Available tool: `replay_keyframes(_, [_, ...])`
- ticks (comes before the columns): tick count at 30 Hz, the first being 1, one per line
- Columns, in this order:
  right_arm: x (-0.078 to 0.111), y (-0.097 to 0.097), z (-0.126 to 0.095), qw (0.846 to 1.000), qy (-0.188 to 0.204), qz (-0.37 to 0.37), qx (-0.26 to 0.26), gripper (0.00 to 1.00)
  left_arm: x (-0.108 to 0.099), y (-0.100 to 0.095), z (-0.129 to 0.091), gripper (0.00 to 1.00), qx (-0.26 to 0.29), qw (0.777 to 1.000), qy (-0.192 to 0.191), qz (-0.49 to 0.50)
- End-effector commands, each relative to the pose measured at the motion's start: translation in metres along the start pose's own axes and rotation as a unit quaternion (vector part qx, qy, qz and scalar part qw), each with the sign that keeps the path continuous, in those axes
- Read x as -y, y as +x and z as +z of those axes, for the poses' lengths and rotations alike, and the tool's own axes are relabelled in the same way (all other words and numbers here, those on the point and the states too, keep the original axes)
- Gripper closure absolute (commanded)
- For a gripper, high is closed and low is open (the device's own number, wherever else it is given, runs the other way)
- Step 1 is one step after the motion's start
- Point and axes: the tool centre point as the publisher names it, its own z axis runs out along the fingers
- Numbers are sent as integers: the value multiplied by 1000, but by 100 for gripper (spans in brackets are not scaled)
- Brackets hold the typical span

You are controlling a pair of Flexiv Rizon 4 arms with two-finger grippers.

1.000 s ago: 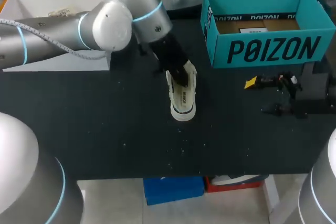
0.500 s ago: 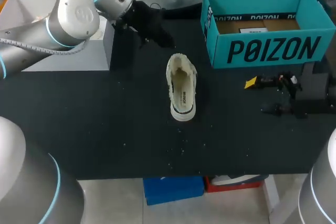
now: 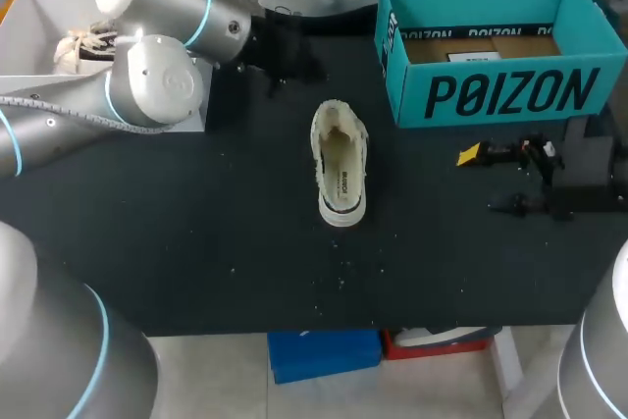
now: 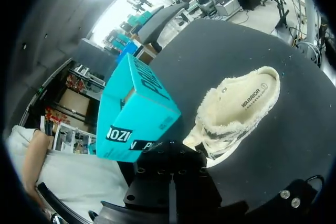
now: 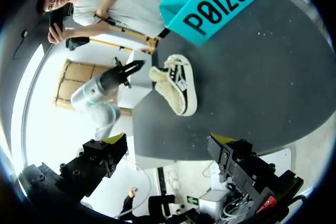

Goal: Take the shoe out of the shoebox, open the shoe tongue, remove and reinsert the insole, then place the shoe into the shoebox

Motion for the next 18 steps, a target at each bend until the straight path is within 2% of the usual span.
replay_keyframes(1, [0,1,0,1000,0,0,1,0,-6,-10,18,100,-38,999,-16,6])
replay_keyframes(5, [0,1,0,1000,0,0,1,0,-10,-6,32,100,-60,998,-10,19])
replay_keyframes(8, [0,1,0,1000,0,0,1,0,-3,3,41,100,-88,996,11,28])
replay_keyframes(14, [0,1,0,1000,0,0,1,0,13,30,44,100,-140,989,28,33])
replay_keyframes(16, [0,1,0,1000,0,0,1,0,22,43,42,100,-159,986,48,17])
replay_keyframes(18, [0,1,0,1000,0,0,1,0,25,57,42,100,-181,982,49,26])
